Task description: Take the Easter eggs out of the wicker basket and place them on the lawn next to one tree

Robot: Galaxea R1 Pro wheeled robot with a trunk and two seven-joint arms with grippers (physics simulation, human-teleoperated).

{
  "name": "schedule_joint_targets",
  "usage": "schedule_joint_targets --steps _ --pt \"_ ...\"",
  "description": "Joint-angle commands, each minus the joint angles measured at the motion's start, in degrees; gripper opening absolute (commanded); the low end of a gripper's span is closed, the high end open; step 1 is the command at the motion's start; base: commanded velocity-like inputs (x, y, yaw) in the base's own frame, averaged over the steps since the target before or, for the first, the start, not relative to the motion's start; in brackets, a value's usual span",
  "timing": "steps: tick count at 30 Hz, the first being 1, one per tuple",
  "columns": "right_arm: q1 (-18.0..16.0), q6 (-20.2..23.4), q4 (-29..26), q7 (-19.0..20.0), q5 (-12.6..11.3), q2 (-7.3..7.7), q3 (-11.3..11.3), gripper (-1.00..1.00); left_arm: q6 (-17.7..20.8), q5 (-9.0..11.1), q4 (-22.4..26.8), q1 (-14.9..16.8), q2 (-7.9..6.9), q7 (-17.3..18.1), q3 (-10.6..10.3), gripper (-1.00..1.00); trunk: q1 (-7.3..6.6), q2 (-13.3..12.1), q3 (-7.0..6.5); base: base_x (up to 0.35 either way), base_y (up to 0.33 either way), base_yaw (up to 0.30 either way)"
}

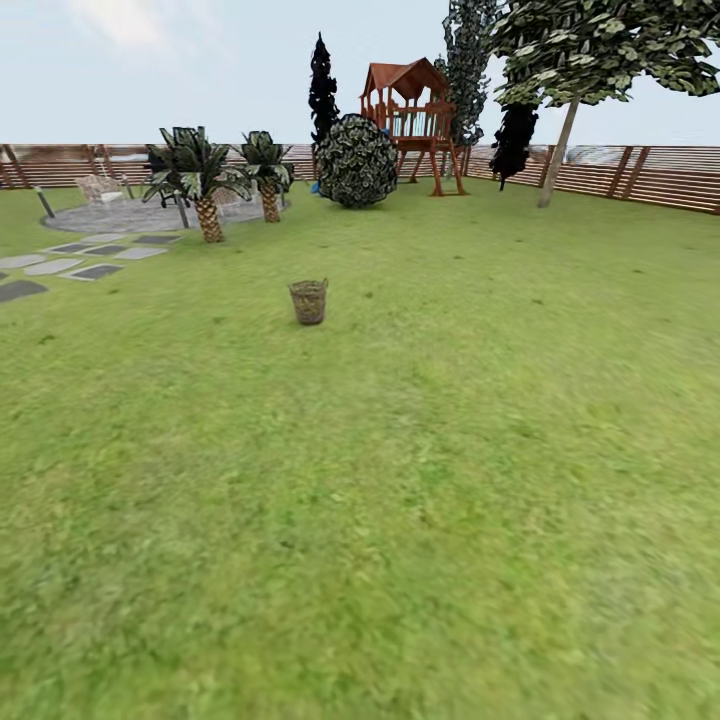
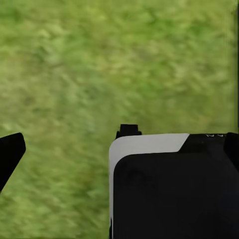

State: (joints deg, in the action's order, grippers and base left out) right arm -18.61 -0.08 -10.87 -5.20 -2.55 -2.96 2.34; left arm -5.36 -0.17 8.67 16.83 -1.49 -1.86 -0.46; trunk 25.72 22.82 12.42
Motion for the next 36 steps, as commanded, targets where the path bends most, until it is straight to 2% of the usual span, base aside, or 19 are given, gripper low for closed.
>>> schedule_joint_targets --steps 1,15,26,36 --pt "-0.03 -0.01 -0.03 -0.07 -0.27 -0.03 0.21 1.0 -0.2 -0.01 -0.05 0.04 0.0 -0.16 -0.06 1.0 0.06 0.09 0.1 0.301 -0.095 0.0" --pt "-0.03 -0.01 -0.03 -0.07 -0.26 -0.03 0.21 1.0 -0.22 0.0 -0.05 0.04 0.0 -0.16 -0.06 1.0 0.06 0.09 0.1 0.301 -0.089 0.0" --pt "-0.03 -0.01 -0.03 -0.07 -0.26 -0.05 0.21 1.0 -0.25 0.0 -0.05 0.04 0.0 -0.16 -0.07 1.0 0.06 0.09 0.1 0.301 -0.01 0.0" --pt "-0.03 -0.01 -0.03 -0.07 -0.26 -0.12 0.21 1.0 -0.27 0.0 -0.05 0.04 0.0 -0.16 -0.06 1.0 0.06 0.09 0.1 0.301 0.0 0.096"
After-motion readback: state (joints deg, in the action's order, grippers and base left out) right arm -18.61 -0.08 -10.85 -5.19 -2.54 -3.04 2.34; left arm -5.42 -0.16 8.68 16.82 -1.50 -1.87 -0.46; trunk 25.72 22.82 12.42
